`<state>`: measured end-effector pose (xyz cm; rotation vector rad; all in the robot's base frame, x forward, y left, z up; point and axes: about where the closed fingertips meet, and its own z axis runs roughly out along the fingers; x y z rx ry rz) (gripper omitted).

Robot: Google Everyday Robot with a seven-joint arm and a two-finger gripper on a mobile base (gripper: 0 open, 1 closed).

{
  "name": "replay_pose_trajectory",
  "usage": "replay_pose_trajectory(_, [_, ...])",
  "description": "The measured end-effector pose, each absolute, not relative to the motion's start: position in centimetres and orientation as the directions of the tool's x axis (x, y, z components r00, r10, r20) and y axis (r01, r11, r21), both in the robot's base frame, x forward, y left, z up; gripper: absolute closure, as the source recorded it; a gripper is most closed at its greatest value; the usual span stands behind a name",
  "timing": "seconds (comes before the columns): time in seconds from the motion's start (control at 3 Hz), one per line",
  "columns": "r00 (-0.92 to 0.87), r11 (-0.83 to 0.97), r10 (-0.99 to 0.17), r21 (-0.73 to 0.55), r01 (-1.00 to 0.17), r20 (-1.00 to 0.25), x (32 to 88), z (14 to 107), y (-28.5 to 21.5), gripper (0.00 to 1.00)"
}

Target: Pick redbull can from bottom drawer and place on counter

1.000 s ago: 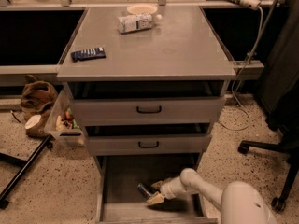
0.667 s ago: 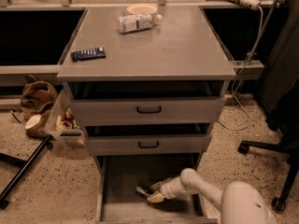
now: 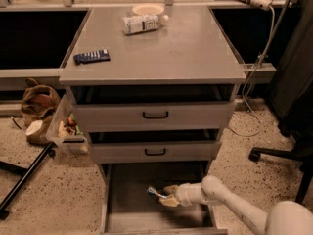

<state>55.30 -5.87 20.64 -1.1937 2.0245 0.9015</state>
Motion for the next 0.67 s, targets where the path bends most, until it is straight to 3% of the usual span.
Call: replay_pose_trajectory(0.67, [-0.31, 0.32, -0.397, 0.186, -0.929, -0.864, 53.7, 36.1, -8.3, 1.0])
